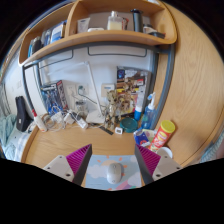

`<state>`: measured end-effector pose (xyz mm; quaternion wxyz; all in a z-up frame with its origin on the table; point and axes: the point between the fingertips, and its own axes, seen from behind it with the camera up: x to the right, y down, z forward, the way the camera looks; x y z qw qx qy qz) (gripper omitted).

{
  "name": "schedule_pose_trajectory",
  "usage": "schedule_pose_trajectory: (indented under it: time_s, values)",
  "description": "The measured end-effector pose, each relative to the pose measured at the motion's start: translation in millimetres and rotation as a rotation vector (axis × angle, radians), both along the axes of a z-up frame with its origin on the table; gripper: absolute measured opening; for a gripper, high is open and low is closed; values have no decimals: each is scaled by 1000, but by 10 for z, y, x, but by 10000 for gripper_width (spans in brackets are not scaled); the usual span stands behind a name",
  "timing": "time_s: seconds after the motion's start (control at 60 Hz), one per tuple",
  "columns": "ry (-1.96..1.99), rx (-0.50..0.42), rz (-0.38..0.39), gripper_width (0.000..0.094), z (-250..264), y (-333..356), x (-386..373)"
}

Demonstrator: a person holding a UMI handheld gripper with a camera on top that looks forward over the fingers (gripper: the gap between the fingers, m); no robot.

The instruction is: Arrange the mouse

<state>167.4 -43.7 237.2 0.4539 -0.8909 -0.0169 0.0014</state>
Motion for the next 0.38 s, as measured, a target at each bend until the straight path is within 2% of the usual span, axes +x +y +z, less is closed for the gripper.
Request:
schedule_pose_trajectory:
  time_s: [0.2,0.383]
  values:
    - [-14,56,25,859,476,-48,-83]
    - [-25,73,23,858,631,-101,-99]
